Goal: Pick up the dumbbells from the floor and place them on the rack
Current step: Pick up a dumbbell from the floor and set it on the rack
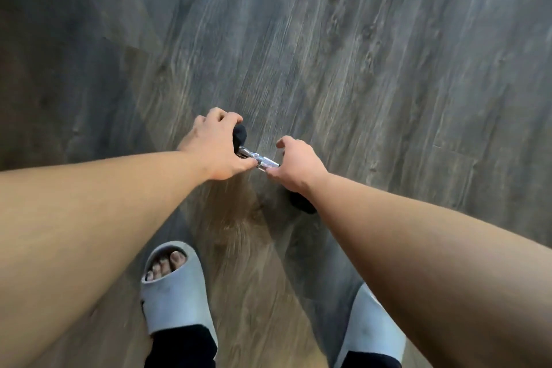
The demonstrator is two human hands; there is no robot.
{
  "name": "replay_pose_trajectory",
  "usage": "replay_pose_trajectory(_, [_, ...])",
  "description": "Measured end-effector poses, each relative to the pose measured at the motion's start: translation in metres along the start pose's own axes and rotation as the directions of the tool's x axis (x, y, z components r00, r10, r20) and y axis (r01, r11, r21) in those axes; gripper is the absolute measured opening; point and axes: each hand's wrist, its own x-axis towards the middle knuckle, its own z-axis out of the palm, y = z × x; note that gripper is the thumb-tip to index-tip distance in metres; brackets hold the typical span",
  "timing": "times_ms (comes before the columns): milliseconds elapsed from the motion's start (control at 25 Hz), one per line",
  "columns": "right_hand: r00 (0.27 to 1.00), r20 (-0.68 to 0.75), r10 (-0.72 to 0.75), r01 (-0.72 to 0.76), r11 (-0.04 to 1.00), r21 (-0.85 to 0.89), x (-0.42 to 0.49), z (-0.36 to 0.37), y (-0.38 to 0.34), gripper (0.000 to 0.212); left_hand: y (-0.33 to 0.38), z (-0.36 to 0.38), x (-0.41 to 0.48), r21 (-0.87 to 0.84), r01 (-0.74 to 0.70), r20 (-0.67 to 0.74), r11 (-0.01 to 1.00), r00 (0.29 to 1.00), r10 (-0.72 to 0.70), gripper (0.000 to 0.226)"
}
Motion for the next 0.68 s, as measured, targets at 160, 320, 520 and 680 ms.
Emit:
replay_pose_trajectory(160, [0.993, 0.099, -0.064, 0.081, 0.98, -0.18, 0.016, 0.013, 0.0, 0.021, -0.02, 0.013, 0.019, -0.102, 0.017, 0.012, 0.995, 1.0, -0.016, 0.084])
replay_pose_trajectory(320, [0.986, 0.149, -0.07, 0.096, 0.979, -0.179, 0.017, 0.013, -0.003, 0.019, -0.023, 0.01, 0.021, -0.108, -0.001, 0.027, 0.994, 1.0, 0.004, 0.075])
replay_pose_trajectory(520, [0.992, 0.087, -0.093, 0.103, 0.988, -0.118, -0.019, -0.024, -0.054, 0.027, -0.018, -0.069, -0.004, -0.106, -0.016, 0.004, 0.994, 1.0, 0.016, 0.074])
replay_pose_trajectory(680, [0.989, 0.024, -0.145, 0.146, 0.988, -0.056, -0.074, -0.082, -0.134, 0.031, -0.017, -0.19, -0.062, -0.088, -0.008, -0.052, 0.996, 0.999, 0.003, 0.089])
